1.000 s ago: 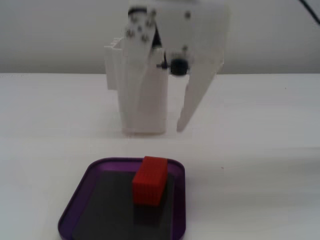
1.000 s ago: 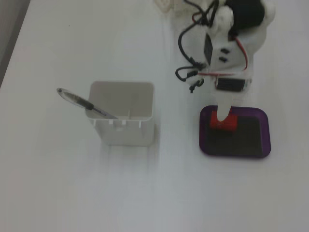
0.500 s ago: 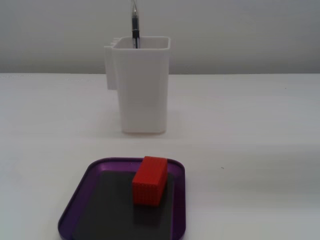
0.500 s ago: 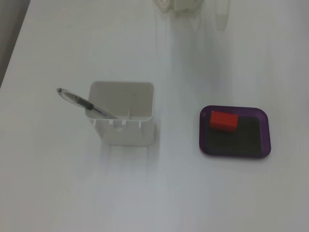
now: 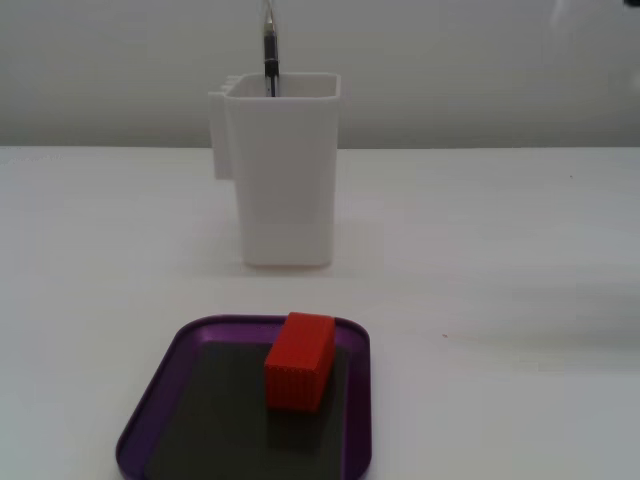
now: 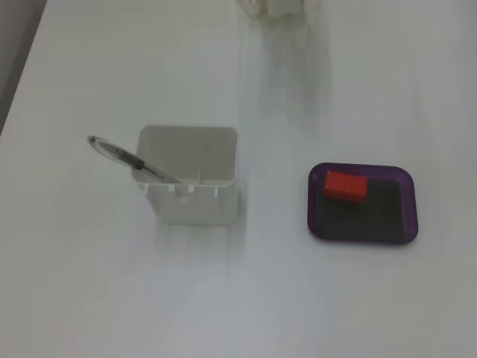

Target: Pick up the red cube and place it in the box.

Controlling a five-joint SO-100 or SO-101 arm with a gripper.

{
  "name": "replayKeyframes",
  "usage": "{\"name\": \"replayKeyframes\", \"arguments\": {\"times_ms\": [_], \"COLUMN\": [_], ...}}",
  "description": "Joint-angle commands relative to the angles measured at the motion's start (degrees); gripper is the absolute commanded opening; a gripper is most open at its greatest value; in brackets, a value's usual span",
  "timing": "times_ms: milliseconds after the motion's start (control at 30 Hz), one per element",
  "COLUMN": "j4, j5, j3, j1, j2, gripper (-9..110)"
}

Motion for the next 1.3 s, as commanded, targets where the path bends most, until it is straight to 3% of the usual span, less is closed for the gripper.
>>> {"name": "replayKeyframes", "arguments": {"times_ms": [0,233,867,1133,1267], "j4": [-10.9,-18.5,-11.1,-11.1,-11.1], "j5": [-0.7,-6.3,-2.4,-2.9,-2.9], "j3": [10.8,28.3,52.6,56.1,56.3], "j1": [7.2,17.6,17.1,14.8,11.7], "j2": [7.4,18.6,44.2,43.9,43.9], "gripper": [19,18,18,18,10]}}
